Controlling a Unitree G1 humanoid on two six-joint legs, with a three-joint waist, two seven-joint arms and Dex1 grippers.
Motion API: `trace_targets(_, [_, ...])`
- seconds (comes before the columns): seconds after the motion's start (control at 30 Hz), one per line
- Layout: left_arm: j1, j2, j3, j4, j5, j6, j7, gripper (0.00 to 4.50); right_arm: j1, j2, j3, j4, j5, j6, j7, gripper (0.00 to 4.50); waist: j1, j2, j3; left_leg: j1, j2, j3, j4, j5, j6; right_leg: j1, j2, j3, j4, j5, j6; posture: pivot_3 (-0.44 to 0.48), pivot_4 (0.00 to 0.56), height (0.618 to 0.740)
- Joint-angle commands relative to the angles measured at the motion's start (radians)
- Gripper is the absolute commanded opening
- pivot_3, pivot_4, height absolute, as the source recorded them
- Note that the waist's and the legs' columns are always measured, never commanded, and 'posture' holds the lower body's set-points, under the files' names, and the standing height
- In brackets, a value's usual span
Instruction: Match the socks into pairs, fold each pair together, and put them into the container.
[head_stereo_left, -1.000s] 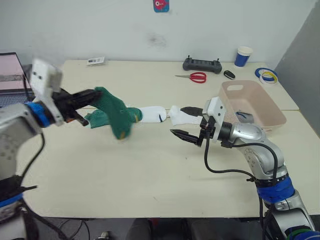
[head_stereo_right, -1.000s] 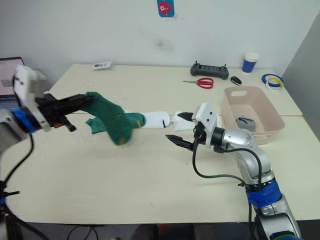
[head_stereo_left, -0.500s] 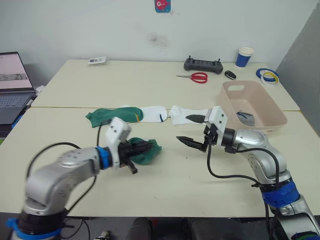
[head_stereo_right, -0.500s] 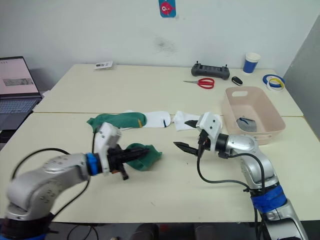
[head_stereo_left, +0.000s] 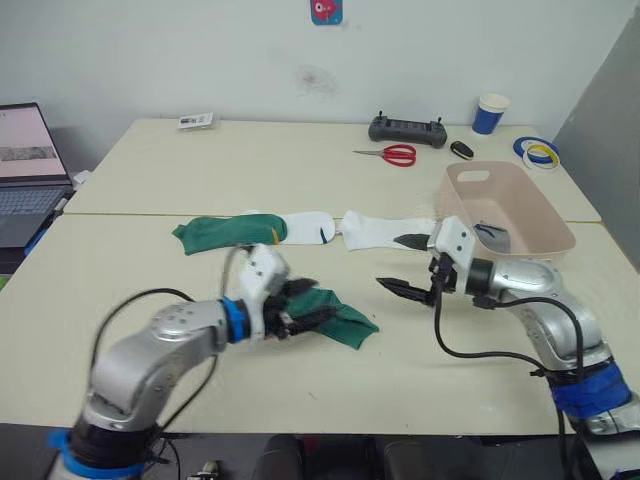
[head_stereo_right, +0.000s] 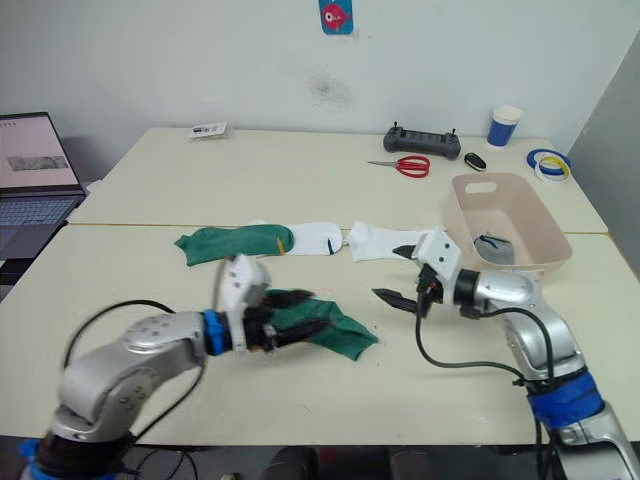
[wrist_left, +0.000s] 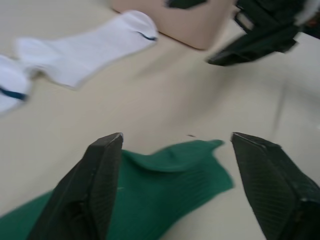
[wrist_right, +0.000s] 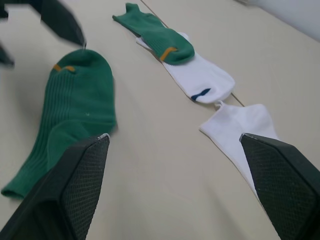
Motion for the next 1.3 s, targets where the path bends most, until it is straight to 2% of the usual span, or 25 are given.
trace_targets(0.03, [0.055, 0.145, 0.075, 0.092, 0.122, -0.216, -0.168, 4.47, 0.009, -0.050, 0.021, -0.006, -0.031, -0.116, 0.099, 4.50, -0.003, 0.000, 0.000, 0.000, 0.000, 0.000, 0.000, 0.000, 0.000, 0.000, 0.000, 0.000, 0.000, 0.000, 0.000, 0.000, 0.150, 0.740])
trace_targets(0.17, [0.140, 0.233, 0.071, 0.197, 0.217, -0.465, -0.342, 4.47, 0.029, -0.051, 0.055, -0.034, -0.024, -0.169, 0.160, 4.50, -0.003, 0.000, 0.000, 0.000, 0.000, 0.001, -0.002, 0.000, 0.000, -0.001, -0.001, 0.000, -0.001, -0.001, -0.002, 0.000, 0.150, 0.740])
trace_targets(0.23, [0.188, 0.263, 0.048, 0.298, 0.305, -0.679, -0.443, 4.47, 0.070, -0.065, 0.129, -0.058, -0.077, -0.284, 0.225, 4.50, 0.001, 0.000, 0.000, 0.000, 0.000, 0.002, -0.003, 0.000, 0.000, -0.001, -0.001, 0.000, -0.002, -0.002, -0.003, 0.000, 0.150, 0.740])
trace_targets(0.3, [0.205, 0.269, 0.019, 0.370, 0.352, -0.804, -0.503, 4.47, 0.090, -0.052, 0.178, -0.059, -0.097, -0.368, 0.266, 4.50, 0.003, 0.000, 0.000, 0.000, 0.001, 0.002, -0.005, 0.000, 0.000, -0.001, -0.002, 0.000, -0.003, -0.003, -0.004, 0.000, 0.150, 0.740])
trace_targets(0.4, [0.183, 0.257, -0.022, 0.447, 0.399, -0.895, -0.536, 4.47, 0.075, -0.010, 0.210, -0.042, -0.089, -0.355, 0.275, 4.50, 0.003, 0.001, 0.000, 0.000, 0.001, 0.001, -0.007, 0.000, 0.000, -0.002, -0.001, -0.001, -0.003, -0.003, -0.005, 0.000, 0.150, 0.740])
trace_targets(0.57, [0.102, 0.194, -0.063, 0.499, 0.414, -0.898, -0.507, 4.47, 0.015, 0.157, 0.208, 0.011, -0.083, -0.252, 0.141, 4.50, 0.003, 0.001, 0.000, 0.001, 0.001, 0.001, -0.007, 0.000, 0.000, -0.002, 0.000, -0.001, -0.001, -0.003, -0.005, 0.000, 0.150, 0.740])
trace_targets(0.67, [0.093, 0.182, -0.042, 0.427, 0.353, -0.817, -0.508, 4.50, 0.003, 0.190, 0.192, -0.006, -0.077, -0.179, 0.100, 3.86, 0.003, 0.000, 0.000, 0.000, 0.001, 0.001, -0.007, 0.000, 0.000, -0.002, 0.000, -0.001, 0.000, -0.003, -0.005, 0.000, 0.150, 0.740])
trace_targets(0.83, [0.084, 0.178, -0.025, 0.257, 0.246, -0.645, -0.472, 4.50, 0.013, 0.179, 0.226, -0.024, -0.145, -0.168, 0.064, 2.17, 0.003, 0.000, 0.000, 0.000, 0.001, 0.000, -0.007, 0.000, 0.000, -0.002, -0.001, -0.002, 0.000, -0.003, -0.005, 0.000, 0.150, 0.740])
trace_targets(1.03, [0.050, 0.161, -0.045, 0.153, 0.215, -0.539, -0.420, 4.50, 0.012, 0.178, 0.251, -0.012, -0.211, -0.187, 0.041, 0.07, 0.002, 0.000, 0.000, 0.001, 0.001, -0.001, -0.007, 0.000, 0.000, -0.002, 0.001, -0.002, 0.001, -0.003, -0.005, 0.000, 0.150, 0.740])
trace_targets(1.23, [0.043, 0.167, -0.035, 0.141, 0.207, -0.515, -0.425, 4.50, 0.024, 0.163, 0.239, -0.025, -0.193, -0.176, 0.060, 0.03, 0.002, 0.000, 0.000, 0.001, 0.001, -0.001, -0.007, 0.000, 0.000, -0.002, 0.001, -0.002, 0.000, -0.003, -0.005, 0.000, 0.150, 0.740])
trace_targets(1.3, [0.046, 0.172, -0.028, 0.141, 0.205, -0.516, -0.433, 4.50, 0.030, 0.168, 0.221, -0.037, -0.163, -0.163, 0.063, 0.39, 0.002, 0.000, 0.000, 0.001, 0.001, -0.001, -0.007, 0.000, 0.000, -0.002, 0.001, -0.002, 0.000, -0.003, -0.005, 0.000, 0.150, 0.740])
